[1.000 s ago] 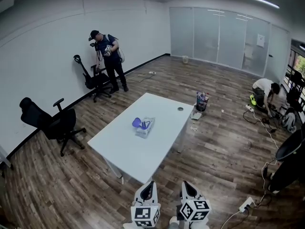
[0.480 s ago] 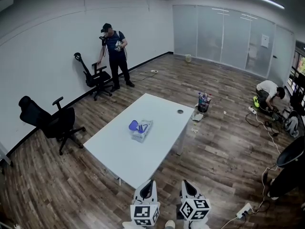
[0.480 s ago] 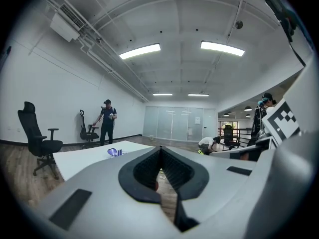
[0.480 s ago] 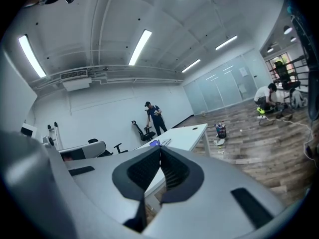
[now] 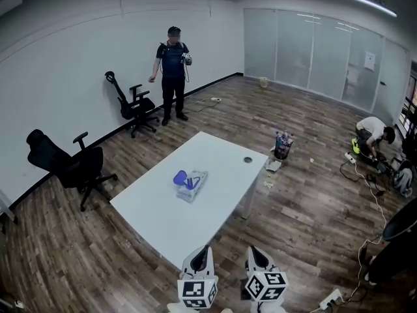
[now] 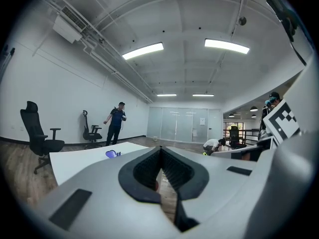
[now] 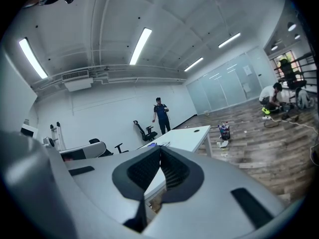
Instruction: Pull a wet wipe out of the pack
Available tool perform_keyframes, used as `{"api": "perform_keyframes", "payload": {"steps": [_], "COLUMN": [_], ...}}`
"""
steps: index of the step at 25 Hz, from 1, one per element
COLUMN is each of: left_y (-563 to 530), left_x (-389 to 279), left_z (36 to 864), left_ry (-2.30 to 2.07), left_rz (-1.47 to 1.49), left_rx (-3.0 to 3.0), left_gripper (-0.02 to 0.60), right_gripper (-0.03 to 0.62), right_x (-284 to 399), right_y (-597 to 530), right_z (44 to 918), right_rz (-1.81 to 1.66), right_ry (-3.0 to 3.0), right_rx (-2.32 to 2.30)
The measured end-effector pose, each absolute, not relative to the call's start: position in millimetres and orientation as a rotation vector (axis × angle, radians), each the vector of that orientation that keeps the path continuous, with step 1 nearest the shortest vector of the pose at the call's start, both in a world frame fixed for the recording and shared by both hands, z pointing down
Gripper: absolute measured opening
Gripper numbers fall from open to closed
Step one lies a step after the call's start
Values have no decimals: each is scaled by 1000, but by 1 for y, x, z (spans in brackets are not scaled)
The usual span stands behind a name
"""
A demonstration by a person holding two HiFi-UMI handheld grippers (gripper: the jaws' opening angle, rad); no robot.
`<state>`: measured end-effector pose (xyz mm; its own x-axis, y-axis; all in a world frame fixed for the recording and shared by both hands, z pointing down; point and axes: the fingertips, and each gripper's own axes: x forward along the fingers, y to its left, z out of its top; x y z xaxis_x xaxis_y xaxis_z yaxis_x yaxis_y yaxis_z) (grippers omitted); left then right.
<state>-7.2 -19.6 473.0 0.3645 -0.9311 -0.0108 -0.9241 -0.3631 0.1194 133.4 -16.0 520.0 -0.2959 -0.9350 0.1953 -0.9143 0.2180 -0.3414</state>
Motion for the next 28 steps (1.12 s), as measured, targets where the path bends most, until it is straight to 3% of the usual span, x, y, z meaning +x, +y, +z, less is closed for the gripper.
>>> {"api": "perform_keyframes", "payload": {"steps": [28], "left_y": [-70], "left_x": [40], "left_z": [489], "left_ry": [-1681], "left_rz": [-98], "left_rx": [2508], "left_gripper": [-3], "right_gripper": [9], "right_x": [191], "right_y": [-57], "right_z": [539], "right_rz": [-645], "right_ry": [2379], "right_rx": [-1900]}}
